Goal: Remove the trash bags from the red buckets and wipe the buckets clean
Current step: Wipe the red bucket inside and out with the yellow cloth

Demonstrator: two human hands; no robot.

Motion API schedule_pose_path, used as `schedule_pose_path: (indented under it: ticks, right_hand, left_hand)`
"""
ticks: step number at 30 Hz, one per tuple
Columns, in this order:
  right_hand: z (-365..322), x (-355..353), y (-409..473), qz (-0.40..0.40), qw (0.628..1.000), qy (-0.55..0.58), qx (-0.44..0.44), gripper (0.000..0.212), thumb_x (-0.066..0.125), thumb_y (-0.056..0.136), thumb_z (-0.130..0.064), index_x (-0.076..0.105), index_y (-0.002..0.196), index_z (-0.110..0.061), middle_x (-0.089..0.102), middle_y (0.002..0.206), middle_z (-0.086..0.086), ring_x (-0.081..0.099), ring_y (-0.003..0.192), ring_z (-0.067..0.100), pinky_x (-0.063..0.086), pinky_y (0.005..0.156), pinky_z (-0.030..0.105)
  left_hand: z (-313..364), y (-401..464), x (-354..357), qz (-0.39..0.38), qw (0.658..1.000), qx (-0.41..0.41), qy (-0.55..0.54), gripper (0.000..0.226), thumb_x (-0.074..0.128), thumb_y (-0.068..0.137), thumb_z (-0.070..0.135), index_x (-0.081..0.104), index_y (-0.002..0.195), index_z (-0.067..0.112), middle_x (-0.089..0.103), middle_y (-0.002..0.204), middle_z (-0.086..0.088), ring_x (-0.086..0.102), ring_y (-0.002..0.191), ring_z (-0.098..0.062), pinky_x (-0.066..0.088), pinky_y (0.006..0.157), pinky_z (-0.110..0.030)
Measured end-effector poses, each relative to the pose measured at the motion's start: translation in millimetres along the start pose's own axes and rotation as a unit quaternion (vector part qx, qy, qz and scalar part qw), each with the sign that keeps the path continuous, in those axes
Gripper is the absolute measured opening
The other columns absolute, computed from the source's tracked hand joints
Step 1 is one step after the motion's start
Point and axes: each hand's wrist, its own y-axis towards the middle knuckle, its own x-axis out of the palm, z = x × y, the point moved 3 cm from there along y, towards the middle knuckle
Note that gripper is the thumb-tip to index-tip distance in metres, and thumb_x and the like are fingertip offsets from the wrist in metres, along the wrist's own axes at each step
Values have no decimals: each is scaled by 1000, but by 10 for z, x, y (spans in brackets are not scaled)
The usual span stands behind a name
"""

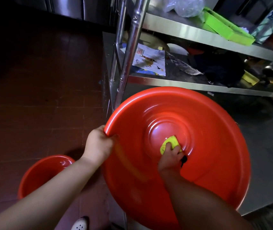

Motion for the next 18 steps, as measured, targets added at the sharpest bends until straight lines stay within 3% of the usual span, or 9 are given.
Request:
schedule_pose_path:
  ticks: [2, 5, 9, 13, 16, 18]
  right_hand:
    - [28, -98, 127, 42, 999, -5, 18, 43, 59, 85, -19, 43, 125, -29, 40, 122, 6, 44, 106, 28, 45, 78, 33]
    - [-5, -386, 409, 86, 996, 19, 2, 45, 53, 87, -18, 44, 131, -24, 40, 128, 9, 41, 109, 32, 43, 80, 40]
    - [-96, -509, 716, 66, 995, -12, -75, 61, 56, 86, -20, 33, 142, -30, 25, 148, 4, 31, 119, 32, 37, 89, 43]
    - [-315, -354, 737, 45, 986, -46, -151, 56, 31, 95, -14, 27, 144, -41, 14, 157, -3, 31, 122, 28, 33, 88, 39]
    - [-477, -301, 599, 33, 971, -65, -226, 64, 6, 87, -24, 40, 137, -42, 20, 156, -6, 33, 124, 27, 31, 87, 38]
    - [-558, -200, 449, -26, 955, -83, -283, 50, 18, 93, -29, 50, 130, -42, 18, 156, -12, 26, 132, 25, 30, 95, 40]
  left_hand:
    - [-7, 9, -15, -3, 1000, -10, -9, 18, 69, 80, 5, 62, 77, 21, 59, 57, -1, 48, 36, -3, 40, 40, -18]
    - [-11, 32, -26, -14, 1000, -20, -4, 19, 69, 80, 6, 61, 77, 23, 61, 60, -1, 51, 39, -5, 41, 41, -17]
    - [-21, 64, -28, -9, 1000, -21, -2, 18, 69, 80, 7, 61, 78, 23, 61, 61, -2, 54, 42, -5, 45, 46, -22]
    - [24, 75, -11, -9, 1000, -9, 6, 22, 68, 79, 5, 59, 76, 25, 66, 68, -4, 61, 55, -18, 52, 58, -30]
    - [115, 54, 47, -21, 999, 28, 35, 24, 68, 79, 5, 57, 72, 26, 66, 67, -3, 62, 54, -14, 51, 57, -29]
    - [157, 49, 95, -26, 998, 42, 42, 25, 67, 78, 4, 57, 70, 25, 62, 60, 2, 55, 45, -3, 46, 50, -22]
